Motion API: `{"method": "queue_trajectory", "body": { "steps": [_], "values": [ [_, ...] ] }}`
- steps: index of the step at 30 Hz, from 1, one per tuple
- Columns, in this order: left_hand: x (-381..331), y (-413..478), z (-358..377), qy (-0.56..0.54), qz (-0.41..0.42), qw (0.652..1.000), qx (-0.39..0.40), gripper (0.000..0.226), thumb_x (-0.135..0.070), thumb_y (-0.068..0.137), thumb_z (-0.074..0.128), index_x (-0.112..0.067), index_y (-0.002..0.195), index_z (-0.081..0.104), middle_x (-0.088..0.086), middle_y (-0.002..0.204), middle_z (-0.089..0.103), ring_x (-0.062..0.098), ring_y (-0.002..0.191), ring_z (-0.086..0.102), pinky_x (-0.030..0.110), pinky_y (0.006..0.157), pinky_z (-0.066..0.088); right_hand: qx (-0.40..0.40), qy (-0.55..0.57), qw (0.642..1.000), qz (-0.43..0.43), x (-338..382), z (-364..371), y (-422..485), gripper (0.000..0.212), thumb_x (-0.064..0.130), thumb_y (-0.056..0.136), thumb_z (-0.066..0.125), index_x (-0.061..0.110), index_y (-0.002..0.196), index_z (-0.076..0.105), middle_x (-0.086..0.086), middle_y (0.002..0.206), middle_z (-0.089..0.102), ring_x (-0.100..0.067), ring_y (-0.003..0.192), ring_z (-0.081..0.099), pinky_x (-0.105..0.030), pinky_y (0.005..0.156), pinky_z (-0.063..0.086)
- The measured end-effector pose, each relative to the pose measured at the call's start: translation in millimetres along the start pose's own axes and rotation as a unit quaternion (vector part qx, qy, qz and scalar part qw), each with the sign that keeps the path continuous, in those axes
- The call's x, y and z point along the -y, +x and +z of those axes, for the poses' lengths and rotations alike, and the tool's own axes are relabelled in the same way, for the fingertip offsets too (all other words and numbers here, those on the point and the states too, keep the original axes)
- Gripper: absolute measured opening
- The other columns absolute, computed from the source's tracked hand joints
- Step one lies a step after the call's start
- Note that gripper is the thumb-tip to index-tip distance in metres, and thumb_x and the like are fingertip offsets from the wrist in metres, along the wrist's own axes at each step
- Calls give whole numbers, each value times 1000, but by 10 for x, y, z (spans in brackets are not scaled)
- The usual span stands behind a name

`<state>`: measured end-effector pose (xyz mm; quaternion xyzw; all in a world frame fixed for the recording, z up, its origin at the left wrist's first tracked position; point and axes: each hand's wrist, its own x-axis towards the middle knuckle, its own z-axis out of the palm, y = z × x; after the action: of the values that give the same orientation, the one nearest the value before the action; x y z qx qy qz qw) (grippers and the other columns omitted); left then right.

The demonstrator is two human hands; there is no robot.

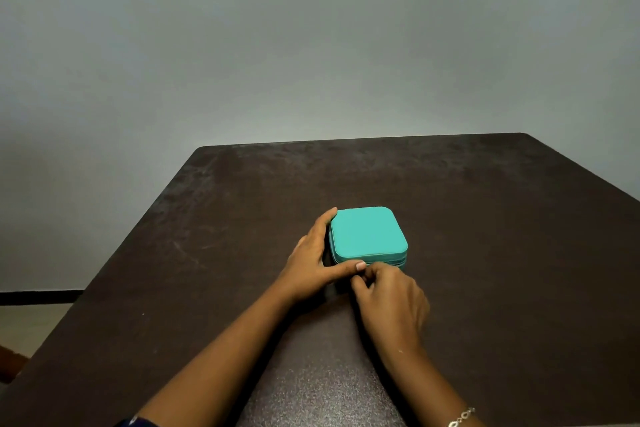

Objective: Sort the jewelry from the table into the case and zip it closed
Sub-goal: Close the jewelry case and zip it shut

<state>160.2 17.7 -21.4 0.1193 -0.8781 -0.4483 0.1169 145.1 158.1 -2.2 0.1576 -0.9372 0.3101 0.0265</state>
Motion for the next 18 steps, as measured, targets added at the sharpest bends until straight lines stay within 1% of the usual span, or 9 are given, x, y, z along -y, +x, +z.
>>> {"method": "queue_trajectory", "body": {
  "steps": [6, 12, 15, 18],
  "values": [
    [-9, -2, -5, 6, 4, 1000, -2, 103, -70, 55, 60, -42, 142, 12, -13, 147, 32, 13, 134, 33, 44, 110, 31, 8, 1, 1000, -8, 29, -17, -11, 27, 40, 91, 45, 20, 89, 62, -2, 97, 67, -24, 94, 60, -27, 65, 32],
    [21, 7, 0, -3, 2, 1000, 0, 99, -70, 57, 64, -49, 138, 12, -15, 147, 31, 12, 134, 32, 44, 110, 32, 11, 35, 999, -34, -128, -106, 8, 17, 36, 88, 51, 23, 78, 56, 4, 85, 65, -18, 85, 59, -27, 62, 35],
    [32, 10, -1, -9, 3, 1000, -1, 99, -69, 56, 65, -49, 138, 13, -15, 146, 32, 11, 134, 33, 43, 110, 32, 1, 21, 999, -39, -239, -198, 48, 16, 33, 87, 53, 21, 80, 60, 6, 81, 63, -17, 81, 59, -26, 61, 34],
    [24, 3, 1, -12, 1, 1000, -2, 100, -68, 56, 65, -48, 138, 13, -16, 146, 32, 11, 133, 34, 43, 110, 32, -12, -8, 999, -41, -344, -312, 101, 16, 35, 87, 53, 22, 83, 62, 7, 85, 63, -15, 83, 59, -25, 61, 34]
  ]
}}
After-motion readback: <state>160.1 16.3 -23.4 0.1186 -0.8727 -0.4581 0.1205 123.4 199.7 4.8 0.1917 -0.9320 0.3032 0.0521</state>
